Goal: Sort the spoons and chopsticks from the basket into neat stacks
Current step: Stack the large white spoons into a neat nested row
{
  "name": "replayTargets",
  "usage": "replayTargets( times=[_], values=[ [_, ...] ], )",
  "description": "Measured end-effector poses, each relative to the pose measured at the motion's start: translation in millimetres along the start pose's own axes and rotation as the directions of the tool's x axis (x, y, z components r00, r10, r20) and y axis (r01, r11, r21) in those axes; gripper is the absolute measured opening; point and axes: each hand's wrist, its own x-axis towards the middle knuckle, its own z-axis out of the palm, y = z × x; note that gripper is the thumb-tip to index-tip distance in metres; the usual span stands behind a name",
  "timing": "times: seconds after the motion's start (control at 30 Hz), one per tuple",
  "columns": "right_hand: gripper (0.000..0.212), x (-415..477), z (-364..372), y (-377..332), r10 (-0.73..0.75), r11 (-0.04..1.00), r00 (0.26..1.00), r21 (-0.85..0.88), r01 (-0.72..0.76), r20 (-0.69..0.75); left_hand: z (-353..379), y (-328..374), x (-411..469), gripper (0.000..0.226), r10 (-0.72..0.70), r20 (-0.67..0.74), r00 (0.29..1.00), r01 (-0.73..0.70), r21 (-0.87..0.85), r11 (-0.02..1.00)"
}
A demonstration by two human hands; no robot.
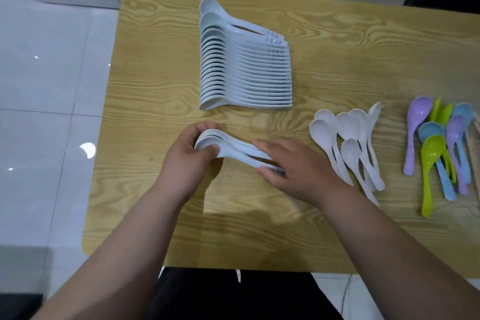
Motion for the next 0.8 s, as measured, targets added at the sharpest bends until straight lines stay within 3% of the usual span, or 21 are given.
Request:
replayTargets(
  times=[0.07,0.13,0.33,0.47,0.63,0.8],
  values=[
    [0.063,2.1,16.8,3.1,-0.101,0.983,0.988,-0.168,0.08,-0.119,2.9,-0.2,-0.7,0.039,0.059,-0.03,0.998,-0.057,0.05,0.997],
    [0.058,3.8,30.4,5.6,-0.162,0.96,0.967,-0.256,0.11,-0.194,4.6,-2.1,-0.4,0.039,0.089,-0.037,0.995,-0.086,0.081,0.993],
    [0.048,5.2,52.1,9.0,-0.239,0.934,0.937,-0.326,0.15,-0.255,4.8,-11.8,-0.6,0.039,0.21,-0.014,0.978,-0.201,0.227,0.953],
    [0.05,6.5,56.5,13.9,-0.225,0.936,0.929,-0.329,0.122,-0.296,-0.1,-24.1,6.5,0.048,0.413,0.066,0.909,-0.397,0.446,0.802],
    [0.05,7.7,59.4,15.1,-0.205,0.939,0.944,-0.323,0.116,-0.258,-2.1,-41.5,17.2,0.041,0.654,0.121,0.747,-0.592,0.57,0.57],
    [0.042,16.3,58.3,14.7,-0.165,0.944,0.923,-0.328,0.046,-0.346,-0.2,-41.0,24.6,0.042,0.671,0.064,0.739,-0.541,0.649,0.534]
  ],
)
